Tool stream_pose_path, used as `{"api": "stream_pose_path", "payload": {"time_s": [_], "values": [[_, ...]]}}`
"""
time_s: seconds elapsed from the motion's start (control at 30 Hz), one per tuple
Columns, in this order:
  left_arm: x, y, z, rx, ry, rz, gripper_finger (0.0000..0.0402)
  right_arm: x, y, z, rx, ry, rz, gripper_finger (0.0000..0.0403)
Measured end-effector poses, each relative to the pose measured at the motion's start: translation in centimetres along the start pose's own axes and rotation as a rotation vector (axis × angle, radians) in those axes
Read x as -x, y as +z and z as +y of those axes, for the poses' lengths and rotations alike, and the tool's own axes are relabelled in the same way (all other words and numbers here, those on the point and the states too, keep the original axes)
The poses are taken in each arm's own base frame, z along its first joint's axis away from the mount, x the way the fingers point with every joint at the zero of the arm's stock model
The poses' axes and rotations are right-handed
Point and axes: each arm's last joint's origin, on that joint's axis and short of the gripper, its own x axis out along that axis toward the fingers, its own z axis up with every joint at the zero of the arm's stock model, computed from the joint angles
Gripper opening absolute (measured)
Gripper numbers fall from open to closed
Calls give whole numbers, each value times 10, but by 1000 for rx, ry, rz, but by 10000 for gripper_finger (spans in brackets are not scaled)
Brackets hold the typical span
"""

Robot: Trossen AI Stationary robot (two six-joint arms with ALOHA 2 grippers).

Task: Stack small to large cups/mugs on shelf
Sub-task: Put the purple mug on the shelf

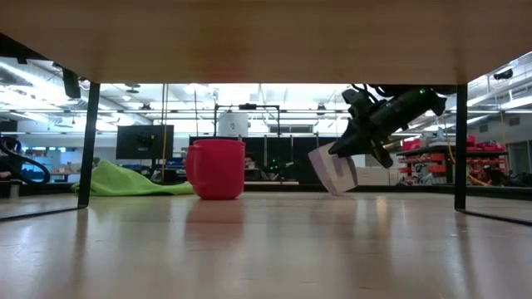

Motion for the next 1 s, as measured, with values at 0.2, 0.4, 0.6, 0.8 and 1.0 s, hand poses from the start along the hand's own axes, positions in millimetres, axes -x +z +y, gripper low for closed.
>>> {"api": "stream_pose_path", "payload": {"time_s": [0.2, 0.4, 0.6, 0.8, 1.0], "values": [[0, 0, 0, 1, 0, 0, 70, 0, 2, 3, 18, 54, -10, 21], [0, 0, 0, 1, 0, 0, 67, 4, 8, 11, 43, 166, -28, 20], [0, 0, 0, 7, 0, 0, 66, 21, 17, 34, 50, 299, -97, 20], [0, 0, 0, 8, 0, 0, 64, 55, 19, 71, 50, 401, -203, 20], [0, 0, 0, 9, 0, 0, 60, 101, 6, 106, 39, 335, -213, 20]]}}
